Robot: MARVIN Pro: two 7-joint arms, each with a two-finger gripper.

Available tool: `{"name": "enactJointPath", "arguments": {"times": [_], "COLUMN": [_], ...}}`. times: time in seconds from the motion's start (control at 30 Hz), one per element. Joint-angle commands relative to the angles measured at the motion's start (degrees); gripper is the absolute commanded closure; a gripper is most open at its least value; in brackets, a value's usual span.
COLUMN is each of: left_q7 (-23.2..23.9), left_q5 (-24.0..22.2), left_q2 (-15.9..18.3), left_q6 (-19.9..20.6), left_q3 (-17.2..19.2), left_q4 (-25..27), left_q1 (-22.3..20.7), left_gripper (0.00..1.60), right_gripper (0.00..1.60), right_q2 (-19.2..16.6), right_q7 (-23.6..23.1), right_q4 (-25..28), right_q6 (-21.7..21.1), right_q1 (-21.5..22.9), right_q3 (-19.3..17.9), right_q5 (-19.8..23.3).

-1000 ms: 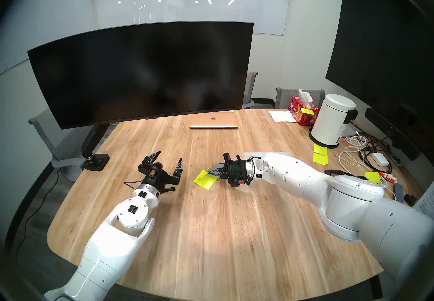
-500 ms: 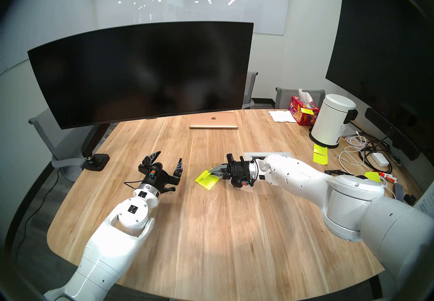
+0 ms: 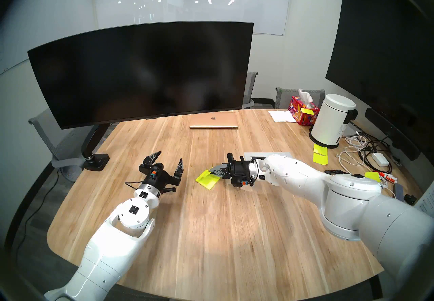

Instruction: Peel one sticky note off the pad and stick it onto the monitor, then press it flat

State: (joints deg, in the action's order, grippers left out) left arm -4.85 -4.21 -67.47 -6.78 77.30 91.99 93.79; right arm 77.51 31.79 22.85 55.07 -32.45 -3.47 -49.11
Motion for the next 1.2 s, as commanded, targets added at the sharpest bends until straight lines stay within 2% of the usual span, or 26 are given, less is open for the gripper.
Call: {"name": "enactJointPath", "arguments": {"times": [0.0, 0.2, 0.23, 0.27, 0.3, 0.33, 0.7, 1.17], "left_q7": [2.15, 3.41, 3.46, 3.78, 4.22, 4.37, 10.11, 13.73], "left_q5": [-0.94, -0.12, -0.12, 0.03, -0.04, -0.13, -0.27, -0.74], "left_q2": [0.89, 1.75, 1.76, 1.97, 2.17, 2.2, 5.78, 7.22], "left_q6": [-2.2, -4.48, -4.55, -4.89, -5.24, -5.27, -8.05, -9.06], "left_q3": [-0.12, -0.25, -0.23, -0.34, -0.41, -0.39, -1.38, -1.35], "left_q4": [1.01, 0.93, 0.92, 0.77, 0.61, 0.61, 1.38, 1.37], "left_q1": [0.13, 0.41, 0.44, 0.37, 0.34, 0.4, 2.87, 3.26], "left_gripper": [0.0, 0.0, 0.08, 0.73, 0.95, 1.6, 1.6, 1.6], "right_gripper": [1.6, 1.6, 1.6, 1.6, 1.6, 1.6, 1.6, 1.6], "right_q2": [0.71, 0.92, 0.93, 0.94, 0.96, 0.99, 1.68, 2.56], "right_q7": [1.82, 2.48, 2.61, 2.72, 2.84, 2.96, 3.86, 5.38], "right_q4": [-0.38, -0.73, -0.77, -0.81, -0.89, -0.96, -2.25, -3.74], "right_q6": [-0.07, -0.07, -0.07, -0.07, -0.07, -0.07, -0.07, -0.07], "right_q1": [1.49, 1.58, 1.61, 1.63, 1.66, 1.68, 1.87, 1.98], "right_q3": [0.6, 1.65, 1.86, 2.04, 2.27, 2.47, 4.32, 6.64], "right_q5": [0.94, 1.43, 1.53, 1.6, 1.67, 1.76, 2.58, 3.76]}}
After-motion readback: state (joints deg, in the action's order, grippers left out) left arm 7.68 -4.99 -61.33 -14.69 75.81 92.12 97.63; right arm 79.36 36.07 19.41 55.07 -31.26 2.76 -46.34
